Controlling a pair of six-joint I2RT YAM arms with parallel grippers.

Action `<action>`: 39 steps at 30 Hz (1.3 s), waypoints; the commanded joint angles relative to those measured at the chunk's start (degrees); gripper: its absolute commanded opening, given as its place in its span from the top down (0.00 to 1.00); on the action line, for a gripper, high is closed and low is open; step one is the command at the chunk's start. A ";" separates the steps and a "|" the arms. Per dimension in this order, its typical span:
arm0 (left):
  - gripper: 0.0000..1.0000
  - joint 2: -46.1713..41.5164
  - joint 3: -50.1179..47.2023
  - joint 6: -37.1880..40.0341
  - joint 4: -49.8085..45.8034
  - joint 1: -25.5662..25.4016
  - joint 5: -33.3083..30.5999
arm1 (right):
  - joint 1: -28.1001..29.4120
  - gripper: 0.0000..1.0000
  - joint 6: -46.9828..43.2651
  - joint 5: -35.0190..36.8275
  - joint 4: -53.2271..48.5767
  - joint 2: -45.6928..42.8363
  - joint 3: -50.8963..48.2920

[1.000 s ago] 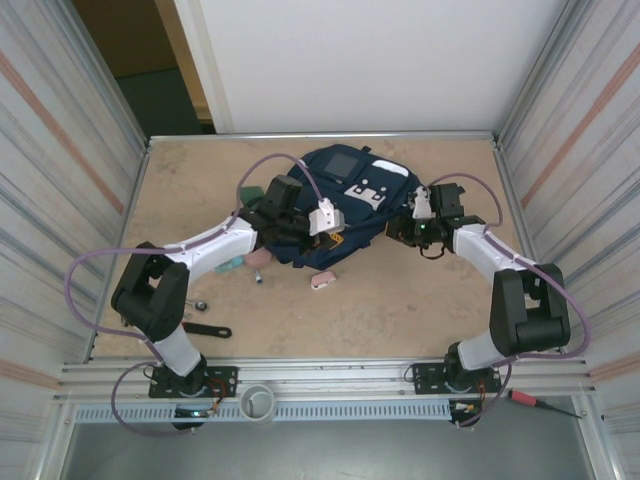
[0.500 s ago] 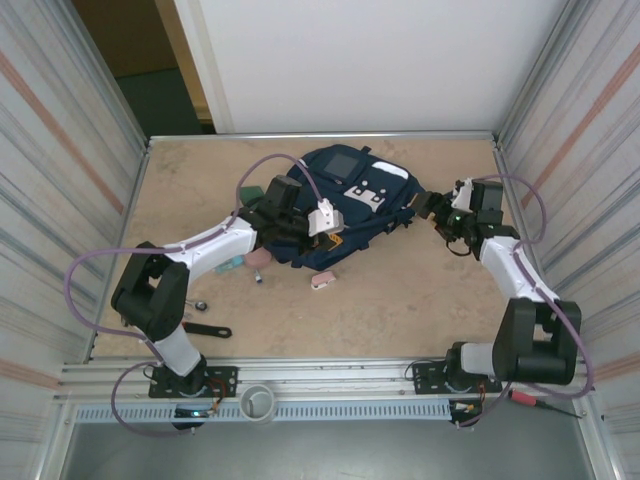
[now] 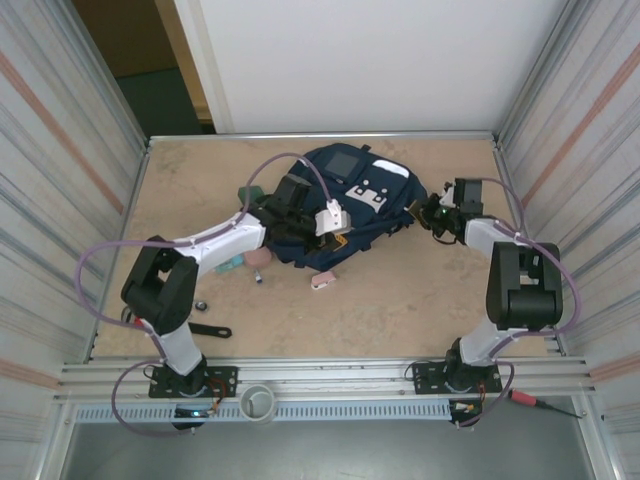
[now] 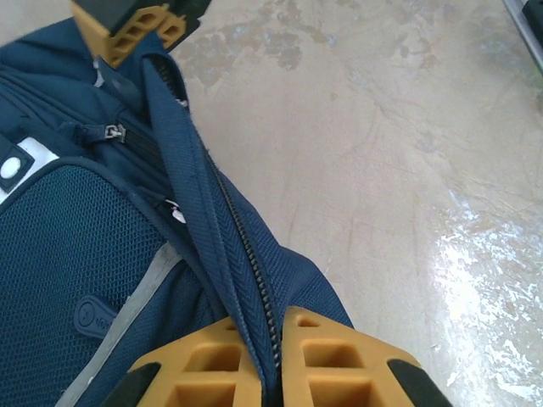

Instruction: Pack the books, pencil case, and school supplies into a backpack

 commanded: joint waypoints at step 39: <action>0.37 16.00 16.42 -56.51 1.22 22.75 -29.60 | 25.13 0.44 -12.27 20.71 -8.12 -11.57 -3.67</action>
